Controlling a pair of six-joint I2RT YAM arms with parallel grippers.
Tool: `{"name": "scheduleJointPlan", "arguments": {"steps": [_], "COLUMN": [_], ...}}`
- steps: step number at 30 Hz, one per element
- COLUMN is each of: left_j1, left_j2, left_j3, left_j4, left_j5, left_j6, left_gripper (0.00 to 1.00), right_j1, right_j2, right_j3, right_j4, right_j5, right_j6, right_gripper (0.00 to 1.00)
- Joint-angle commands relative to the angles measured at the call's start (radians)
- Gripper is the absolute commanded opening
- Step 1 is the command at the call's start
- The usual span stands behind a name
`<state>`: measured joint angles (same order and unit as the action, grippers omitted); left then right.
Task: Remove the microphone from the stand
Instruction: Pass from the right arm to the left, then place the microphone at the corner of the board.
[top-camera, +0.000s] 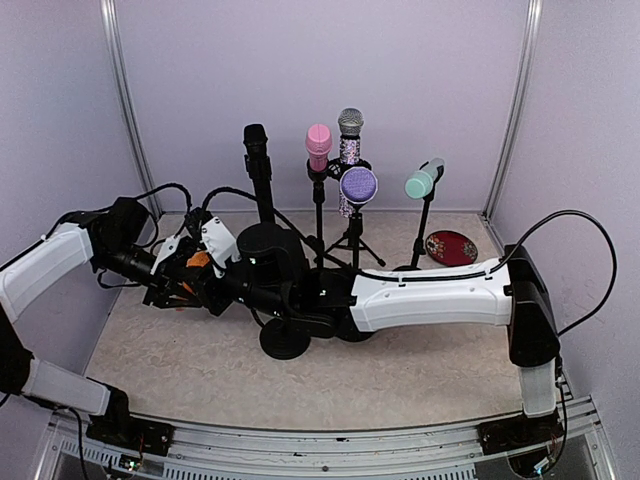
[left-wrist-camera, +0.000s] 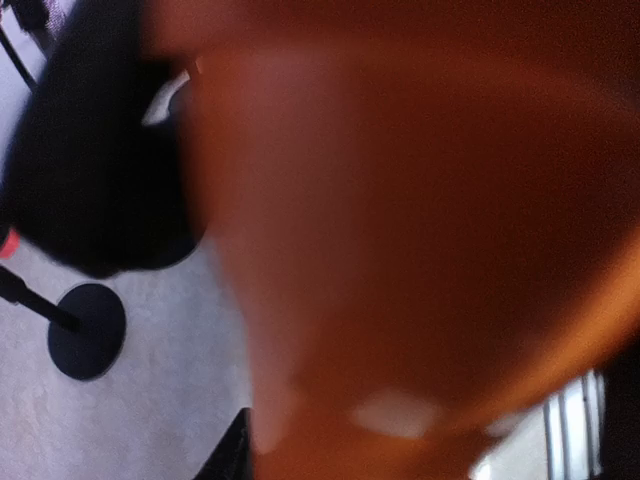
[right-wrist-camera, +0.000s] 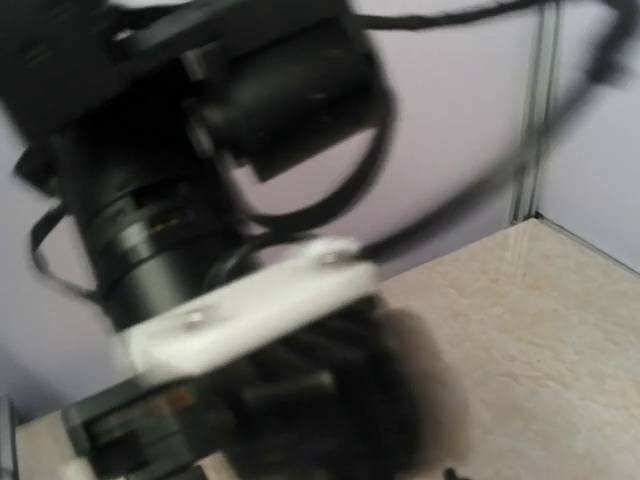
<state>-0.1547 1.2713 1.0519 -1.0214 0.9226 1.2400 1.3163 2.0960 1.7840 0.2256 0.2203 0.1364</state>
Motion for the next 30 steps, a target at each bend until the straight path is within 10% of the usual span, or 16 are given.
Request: {"name": "scheduleJointPlan", "arguments": {"steps": [1,4,7,22,30], "left_j1": [0.007,0.025,0.046,0.079,0.080], "left_j2": [0.003,0.009,0.017,0.243,0.398], "left_j3": [-0.013,-0.022,-0.044,-0.148,-0.137], "left_j4": [0.120,0.194,0.259,0.726,0.829], "left_j5": [-0.030,-0.060,-0.111,-0.645,-0.821], "left_j6": [-0.154,-0.236,-0.279,-0.494,-0.468], "left_gripper": [0.20,0.06,0.04,0.18,0.41], "right_j1": [-0.004,-0.003,0.001,0.052,0.034], "right_j2": [-0.036,-0.091,-0.181,-0.248,-0.152], "right_j3": [-0.037,-0.121,-0.264,-0.395,-0.299], "right_j4": [0.067,0.084,0.121,-0.104,-0.134], "right_j5": [-0.002,0.042,0.105,0.468,0.562], "right_j6": [0.016,0.019,0.020,0.010,-0.037], "right_gripper": [0.15,0.68,0.85,0.94,0.93]}}
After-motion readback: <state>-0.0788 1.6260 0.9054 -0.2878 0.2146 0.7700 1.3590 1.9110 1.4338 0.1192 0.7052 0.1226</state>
